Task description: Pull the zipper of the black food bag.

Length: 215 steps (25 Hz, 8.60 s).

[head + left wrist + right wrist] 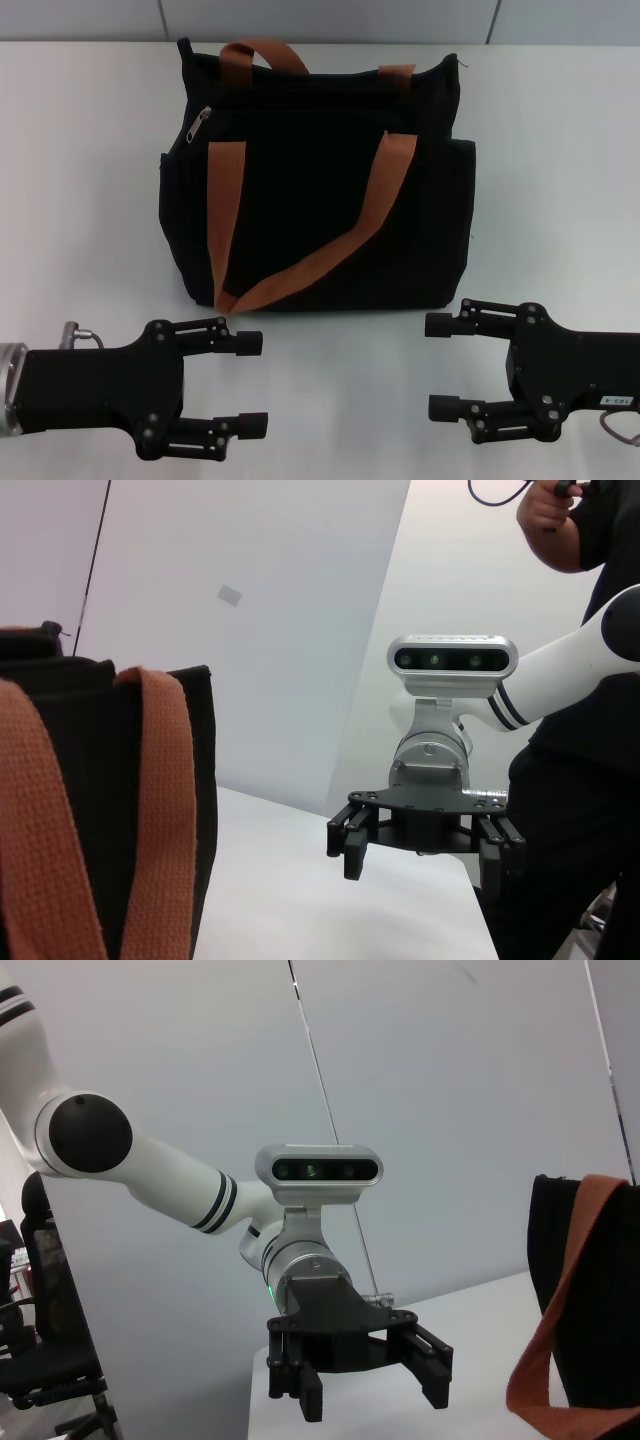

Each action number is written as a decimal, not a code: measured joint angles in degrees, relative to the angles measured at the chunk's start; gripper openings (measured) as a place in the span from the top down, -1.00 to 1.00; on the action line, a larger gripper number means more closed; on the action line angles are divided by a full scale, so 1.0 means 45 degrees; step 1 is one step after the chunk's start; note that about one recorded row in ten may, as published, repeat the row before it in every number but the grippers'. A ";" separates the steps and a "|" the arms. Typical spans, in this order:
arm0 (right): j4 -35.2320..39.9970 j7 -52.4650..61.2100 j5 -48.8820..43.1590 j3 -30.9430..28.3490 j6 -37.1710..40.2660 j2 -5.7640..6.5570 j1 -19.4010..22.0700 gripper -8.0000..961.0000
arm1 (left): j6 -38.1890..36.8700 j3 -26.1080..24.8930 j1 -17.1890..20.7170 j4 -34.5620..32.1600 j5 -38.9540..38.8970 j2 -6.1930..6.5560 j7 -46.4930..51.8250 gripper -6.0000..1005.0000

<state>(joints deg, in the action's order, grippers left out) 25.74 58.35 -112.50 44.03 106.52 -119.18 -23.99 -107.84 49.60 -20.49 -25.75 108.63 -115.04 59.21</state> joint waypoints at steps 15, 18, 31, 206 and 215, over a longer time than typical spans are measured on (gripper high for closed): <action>0.0001 0.0001 0.0001 0.0001 -0.0002 0.0001 0.0001 -0.66 | -0.0235 -0.0062 0.0041 -0.0001 -0.0075 -0.0038 -0.0136 -0.58; 0.0001 0.0001 0.0002 -0.0001 -0.0010 0.0000 0.0013 -0.66 | -0.0715 -0.0560 0.0012 -0.0008 -0.0124 -0.0189 -0.0504 -0.58; 0.0001 0.0028 0.0003 -0.0034 -0.0022 0.0000 0.0078 -0.66 | -0.1266 -0.3377 -0.0086 0.0395 -0.4388 -0.0679 -0.1771 -0.58; 0.0786 1.2879 0.3703 0.3564 -0.5076 0.0149 -0.6552 -0.58 | 0.3961 -0.3398 -0.1001 -0.2382 -0.2619 -0.0782 -0.2965 0.93; 0.1032 1.4828 0.2731 0.3592 -0.5233 0.0284 -0.7428 -0.46 | 0.3913 -0.3389 -0.1034 -0.2276 -0.2623 -0.0788 -0.3034 0.93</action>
<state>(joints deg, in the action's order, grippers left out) 30.39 125.08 -100.21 60.20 82.97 -117.90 -57.42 -90.23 34.35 -25.14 -36.00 96.82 -118.59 45.55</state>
